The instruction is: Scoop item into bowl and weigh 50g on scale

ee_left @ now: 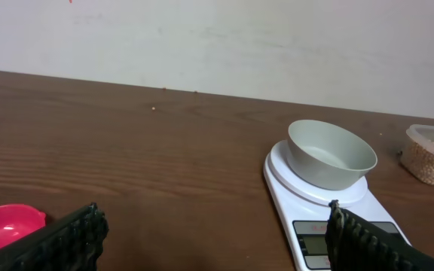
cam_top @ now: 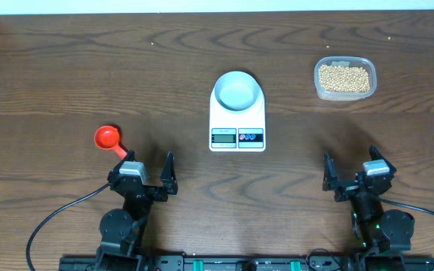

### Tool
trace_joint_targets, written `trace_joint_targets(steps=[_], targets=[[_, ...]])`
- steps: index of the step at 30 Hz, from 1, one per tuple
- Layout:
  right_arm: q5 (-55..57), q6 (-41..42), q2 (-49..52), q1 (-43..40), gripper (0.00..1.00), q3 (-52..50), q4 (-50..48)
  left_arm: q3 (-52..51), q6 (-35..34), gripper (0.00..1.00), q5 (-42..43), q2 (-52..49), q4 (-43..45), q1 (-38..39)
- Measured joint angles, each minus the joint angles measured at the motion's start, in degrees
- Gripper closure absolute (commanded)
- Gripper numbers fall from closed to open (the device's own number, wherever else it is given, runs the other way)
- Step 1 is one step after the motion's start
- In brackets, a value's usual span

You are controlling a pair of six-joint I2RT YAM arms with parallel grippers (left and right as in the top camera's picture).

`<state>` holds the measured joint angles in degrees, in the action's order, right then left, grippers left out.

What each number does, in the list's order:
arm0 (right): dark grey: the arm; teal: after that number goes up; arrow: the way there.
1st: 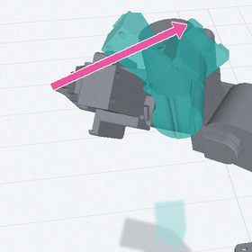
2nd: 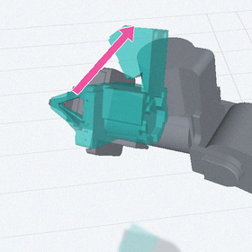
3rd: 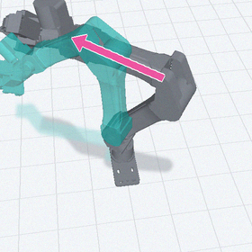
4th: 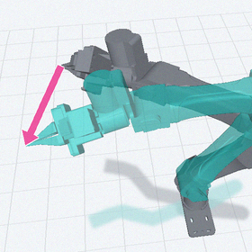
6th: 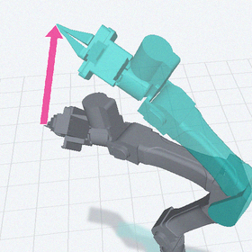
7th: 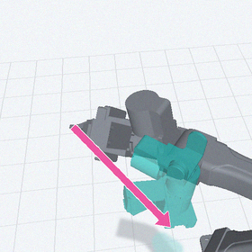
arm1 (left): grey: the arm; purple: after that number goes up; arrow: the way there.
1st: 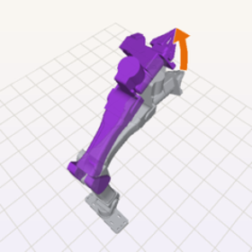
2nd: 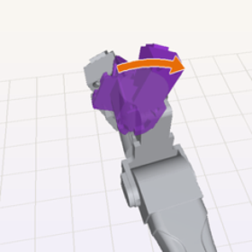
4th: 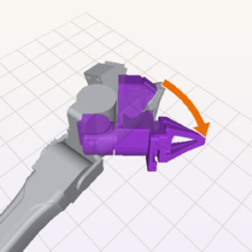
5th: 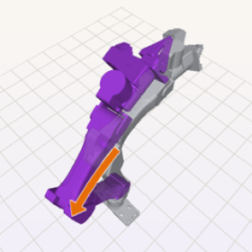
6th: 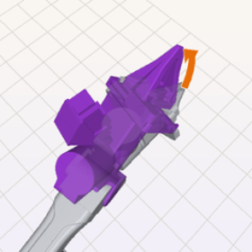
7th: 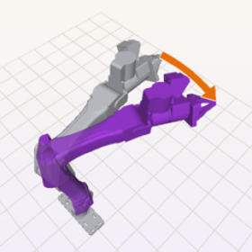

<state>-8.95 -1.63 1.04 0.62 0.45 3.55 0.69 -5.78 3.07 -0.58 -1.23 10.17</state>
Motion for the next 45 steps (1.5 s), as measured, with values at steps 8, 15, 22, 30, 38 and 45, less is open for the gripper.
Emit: trace_joint_targets(steps=[8,15,22,30,38,45], targets=[[0.0,0.0,0.0,0.0,0.01,0.0,0.0,0.0,0.0,0.05,0.0,0.0,0.0,0.0],[0.0,0.0,0.0,0.0,0.01,0.0,0.0,0.0,0.0,0.05,0.0,0.0,0.0,0.0],[0.0,0.0,0.0,0.0,0.01,0.0,0.0,0.0,0.0,0.05,0.0,0.0,0.0,0.0],[0.0,0.0,0.0,0.0,0.01,0.0,0.0,0.1,0.0,0.05,-1.0,0.0,0.0,0.0],[0.0,0.0,0.0,0.0,0.01,0.0,0.0,0.1,0.0,0.05,-1.7,0.0,0.0,0.0],[0.0,0.0,0.0,0.0,0.01,0.0,0.0,0.1,-0.7,0.05,-1.0,0.0,0.0,0.0]])
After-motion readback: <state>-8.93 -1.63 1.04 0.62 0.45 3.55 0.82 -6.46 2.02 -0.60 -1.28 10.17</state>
